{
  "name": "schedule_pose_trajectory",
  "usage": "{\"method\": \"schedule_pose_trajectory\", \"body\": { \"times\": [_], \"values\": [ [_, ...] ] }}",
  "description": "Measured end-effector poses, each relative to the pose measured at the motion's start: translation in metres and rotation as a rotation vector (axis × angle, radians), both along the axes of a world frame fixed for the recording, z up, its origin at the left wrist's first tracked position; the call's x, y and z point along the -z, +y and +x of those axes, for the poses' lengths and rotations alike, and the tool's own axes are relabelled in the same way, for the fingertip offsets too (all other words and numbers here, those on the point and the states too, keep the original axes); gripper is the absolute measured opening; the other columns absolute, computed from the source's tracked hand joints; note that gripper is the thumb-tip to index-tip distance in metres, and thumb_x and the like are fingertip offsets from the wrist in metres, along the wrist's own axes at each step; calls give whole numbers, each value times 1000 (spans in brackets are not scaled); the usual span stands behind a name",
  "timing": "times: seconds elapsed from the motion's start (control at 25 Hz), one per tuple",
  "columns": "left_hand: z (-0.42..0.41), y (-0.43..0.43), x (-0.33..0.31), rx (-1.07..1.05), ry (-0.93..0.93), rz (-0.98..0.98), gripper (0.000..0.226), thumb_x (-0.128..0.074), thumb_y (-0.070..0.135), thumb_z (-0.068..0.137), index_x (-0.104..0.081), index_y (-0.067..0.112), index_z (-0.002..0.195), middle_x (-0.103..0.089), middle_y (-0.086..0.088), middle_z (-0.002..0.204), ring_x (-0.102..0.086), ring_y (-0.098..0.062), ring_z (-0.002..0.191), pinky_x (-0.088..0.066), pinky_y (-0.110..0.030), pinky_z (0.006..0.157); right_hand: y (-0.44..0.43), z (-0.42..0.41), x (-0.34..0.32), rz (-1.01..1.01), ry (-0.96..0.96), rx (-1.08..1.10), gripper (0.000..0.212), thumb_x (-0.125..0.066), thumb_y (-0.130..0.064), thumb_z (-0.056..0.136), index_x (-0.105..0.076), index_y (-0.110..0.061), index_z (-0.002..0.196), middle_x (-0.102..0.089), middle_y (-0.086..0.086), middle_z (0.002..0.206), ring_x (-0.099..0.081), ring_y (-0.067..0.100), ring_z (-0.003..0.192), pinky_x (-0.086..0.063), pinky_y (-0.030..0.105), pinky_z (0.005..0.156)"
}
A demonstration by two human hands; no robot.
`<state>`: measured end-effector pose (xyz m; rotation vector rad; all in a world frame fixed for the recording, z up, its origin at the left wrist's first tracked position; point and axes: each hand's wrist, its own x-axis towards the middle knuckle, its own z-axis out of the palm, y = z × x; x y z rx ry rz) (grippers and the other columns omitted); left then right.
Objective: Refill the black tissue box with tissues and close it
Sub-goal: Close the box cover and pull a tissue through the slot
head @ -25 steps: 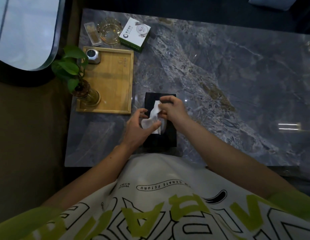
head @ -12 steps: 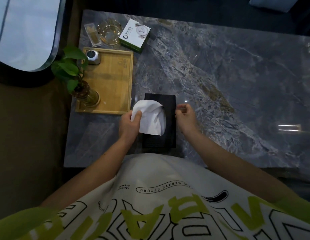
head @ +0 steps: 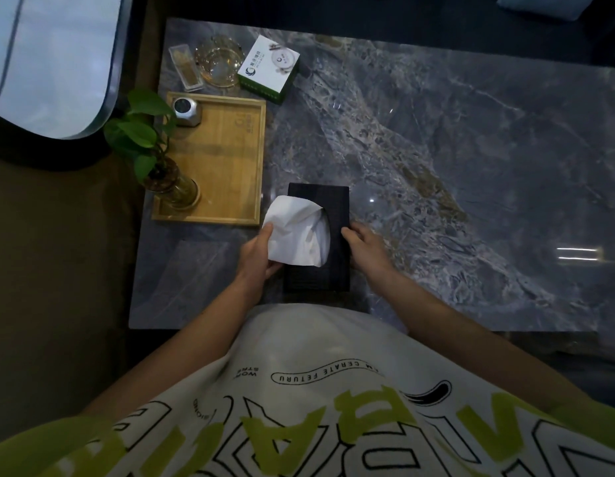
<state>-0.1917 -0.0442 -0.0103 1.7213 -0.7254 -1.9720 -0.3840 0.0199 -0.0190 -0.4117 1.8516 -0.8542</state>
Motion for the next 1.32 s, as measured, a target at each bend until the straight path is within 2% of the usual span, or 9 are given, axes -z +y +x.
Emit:
{"method": "schedule_pose_trajectory", "body": {
  "times": [0.12,0.32,0.52,0.68,0.84,0.96,1.04,1.2,1.32],
  "values": [
    [1,0,0,-51,72,90,40,-50,52,92,-56,27,122,-64,-1,120,-62,-20,110,-54,-41,93,2,0,-5,-22,-99,28,16,-54,-34,94,-69,-39,95,-74,-11,99,-70,9,91,-55,29,75],
    [3,4,1,-90,203,99,40,-42,55,95,-57,27,119,-57,-7,135,-59,-24,116,-48,-45,102,10,-1,-12,-16,-212,28,23,-55,-36,95,-74,-34,82,-76,-13,83,-72,3,77,-54,19,56],
    [26,13,-2,-93,165,86,75,-37,73,86,-46,22,141,-58,-5,136,-57,-24,123,-47,-43,104,7,4,-19,-55,-224,-23,23,-56,-35,95,-75,-32,83,-76,-10,80,-72,6,74,-56,24,59],
    [52,14,-20,-217,120,-14,69,-32,66,93,-53,13,133,-63,-5,125,-64,-20,110,-55,-33,86,1,31,-22,-104,-252,-116,17,-57,-36,93,-74,-34,90,-76,-9,89,-73,9,83,-55,23,63],
    [86,26,-33,-251,104,-99,64,-20,64,96,-57,25,131,-70,4,117,-68,-11,103,-57,-22,73,-6,70,-23,-147,-302,-168,16,-60,-30,92,-75,-29,89,-76,-5,87,-72,13,82,-56,27,66],
    [118,33,-34,-343,129,-99,60,-21,68,94,-60,32,121,-68,6,120,-66,-11,109,-54,-26,86,-11,100,-23,-163,-360,-243,22,-59,-25,94,-73,-21,77,-70,4,81,-66,22,76,-52,34,70],
    [140,36,-30,-456,104,-93,61,-25,70,92,-58,30,126,-64,4,126,-62,-12,113,-49,-30,95,-17,123,-25,-129,-379,-289,17,-58,-27,93,-69,-18,83,-63,12,86,-58,28,80,-45,38,74],
    [178,39,-20,-576,-2,-120,69,-30,70,90,-47,26,141,-57,-1,138,-57,-17,120,-43,-37,105,-30,168,-23,-58,-364,-340,15,-58,-25,95,-69,-16,98,-72,1,93,-71,14,85,-57,23,63],
    [200,37,-13,-605,-49,-115,73,-33,75,85,-49,28,139,-59,-1,135,-58,-17,118,-42,-40,107,-36,194,-20,-63,-357,-346,16,-61,-22,94,-65,-7,93,-70,3,86,-70,14,77,-57,26,64]
  ]
}}
